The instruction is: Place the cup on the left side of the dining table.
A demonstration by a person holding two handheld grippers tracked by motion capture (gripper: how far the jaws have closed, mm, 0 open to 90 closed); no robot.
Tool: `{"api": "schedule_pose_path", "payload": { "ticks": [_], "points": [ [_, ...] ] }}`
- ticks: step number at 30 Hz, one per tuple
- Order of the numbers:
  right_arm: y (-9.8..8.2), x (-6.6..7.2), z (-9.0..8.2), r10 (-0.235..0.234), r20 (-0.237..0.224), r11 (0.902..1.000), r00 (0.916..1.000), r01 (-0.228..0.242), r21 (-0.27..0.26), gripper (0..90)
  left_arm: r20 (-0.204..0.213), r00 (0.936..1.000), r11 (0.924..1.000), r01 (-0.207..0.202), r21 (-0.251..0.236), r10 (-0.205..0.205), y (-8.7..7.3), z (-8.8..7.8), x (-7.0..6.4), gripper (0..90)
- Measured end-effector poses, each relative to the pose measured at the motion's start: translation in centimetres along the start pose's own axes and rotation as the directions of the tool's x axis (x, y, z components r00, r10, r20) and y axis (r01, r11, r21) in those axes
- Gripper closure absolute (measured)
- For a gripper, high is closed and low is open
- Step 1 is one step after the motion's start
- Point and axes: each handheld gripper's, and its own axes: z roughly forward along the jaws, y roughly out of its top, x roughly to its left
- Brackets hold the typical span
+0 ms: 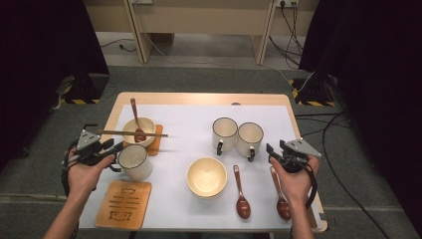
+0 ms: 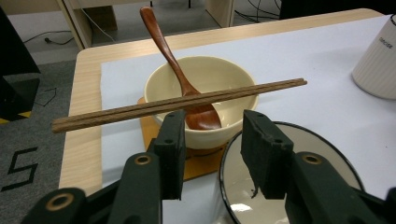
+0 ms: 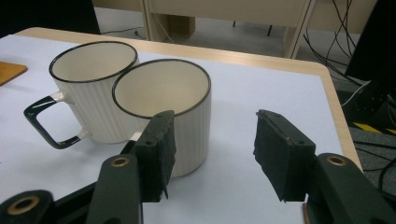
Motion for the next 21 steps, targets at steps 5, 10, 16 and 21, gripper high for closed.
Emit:
{"api": "schedule_pose_path", "payload": {
  "ticks": [5,10,16,21],
  "points": [
    [0.0,0.1,0.0,-0.003,0.001,1.0,1.0,0.003,0.0,48.3,0.014,0.9999,0.9997,-0.006,-0.024,0.006,-0.6,-0.1,-1.2,56.6],
    [0.0,0.0,0.0,-0.002,-0.001,1.0,1.0,0.002,-0.001,48.3,0.011,0.9999,0.9988,-0.009,-0.048,0.009,-1.1,-0.4,-2.0,53.9],
    [-0.1,0.0,0.0,-0.003,-0.001,1.0,1.0,0.003,0.004,48.3,-0.004,1.0,0.997,-0.001,-0.077,0.001,-2.7,-0.9,-2.6,51.6],
    [-0.1,0.1,0.2,-0.005,-0.002,1.0,1.0,0.005,0.008,48.3,-0.004,1.0,0.9965,0.004,-0.084,-0.004,-3.2,-1.3,-2.7,50.2]
  ]
}}
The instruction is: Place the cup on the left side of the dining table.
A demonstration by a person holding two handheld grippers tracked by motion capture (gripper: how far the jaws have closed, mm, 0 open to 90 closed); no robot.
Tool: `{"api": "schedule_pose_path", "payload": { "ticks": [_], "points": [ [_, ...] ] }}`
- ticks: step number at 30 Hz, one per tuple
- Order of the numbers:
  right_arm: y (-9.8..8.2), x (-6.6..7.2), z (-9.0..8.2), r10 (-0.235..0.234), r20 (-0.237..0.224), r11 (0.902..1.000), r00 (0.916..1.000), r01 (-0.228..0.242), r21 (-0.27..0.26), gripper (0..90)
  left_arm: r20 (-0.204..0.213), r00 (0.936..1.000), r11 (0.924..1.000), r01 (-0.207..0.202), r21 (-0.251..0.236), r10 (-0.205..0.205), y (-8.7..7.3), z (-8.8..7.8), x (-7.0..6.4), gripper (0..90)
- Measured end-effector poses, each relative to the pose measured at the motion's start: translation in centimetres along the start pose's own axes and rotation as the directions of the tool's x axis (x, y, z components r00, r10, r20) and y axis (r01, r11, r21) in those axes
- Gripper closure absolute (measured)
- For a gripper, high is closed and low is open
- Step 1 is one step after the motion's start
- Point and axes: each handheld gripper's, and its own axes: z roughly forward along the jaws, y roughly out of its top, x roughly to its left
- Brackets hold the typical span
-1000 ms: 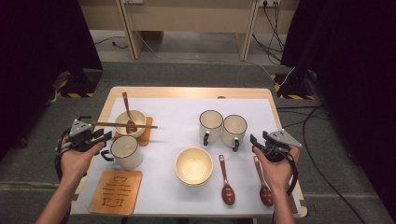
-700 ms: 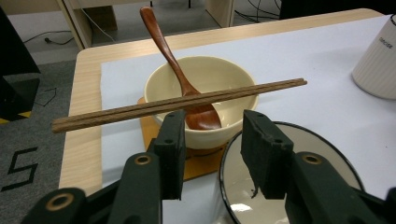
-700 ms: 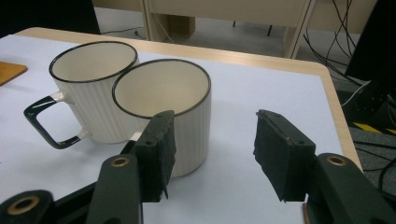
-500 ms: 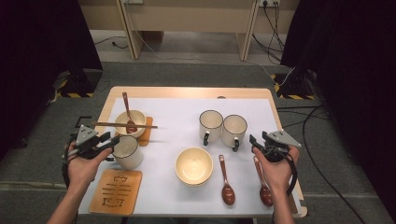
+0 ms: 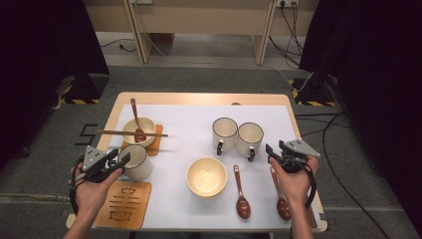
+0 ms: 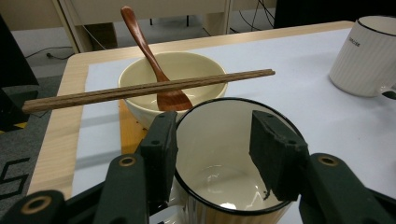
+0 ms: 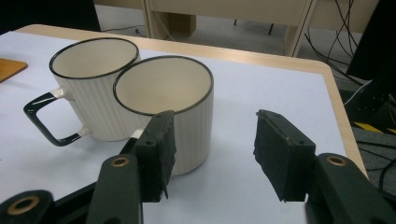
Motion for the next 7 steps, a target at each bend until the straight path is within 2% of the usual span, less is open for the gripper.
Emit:
{"api": "schedule_pose_path", "payload": {
  "ticks": [7],
  "points": [
    [0.0,0.14,0.23,-0.01,-0.002,0.9999,0.9999,0.01,0.007,47.9,-0.004,0.9998,0.9996,0.021,-0.017,-0.021,0.13,-0.57,0.5,48.6]
  ]
}}
